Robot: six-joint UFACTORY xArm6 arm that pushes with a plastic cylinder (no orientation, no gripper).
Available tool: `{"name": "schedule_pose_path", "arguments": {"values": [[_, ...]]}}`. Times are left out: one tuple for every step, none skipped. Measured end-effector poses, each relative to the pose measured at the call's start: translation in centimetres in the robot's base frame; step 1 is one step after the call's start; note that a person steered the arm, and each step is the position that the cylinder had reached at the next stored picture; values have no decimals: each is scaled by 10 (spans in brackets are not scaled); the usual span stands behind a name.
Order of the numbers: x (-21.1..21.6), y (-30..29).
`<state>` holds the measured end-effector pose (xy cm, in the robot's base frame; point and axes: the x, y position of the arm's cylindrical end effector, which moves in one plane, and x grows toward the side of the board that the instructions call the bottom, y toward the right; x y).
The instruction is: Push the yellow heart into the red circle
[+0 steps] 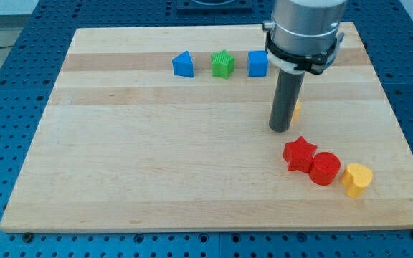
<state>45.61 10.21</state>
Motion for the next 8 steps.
{"name": "schedule_pose_path", "arguments": {"values": [[-10,1],[-9,-20],[20,-45],[71,-51],[133,-51],[161,-3],[163,46],[158,104]]}}
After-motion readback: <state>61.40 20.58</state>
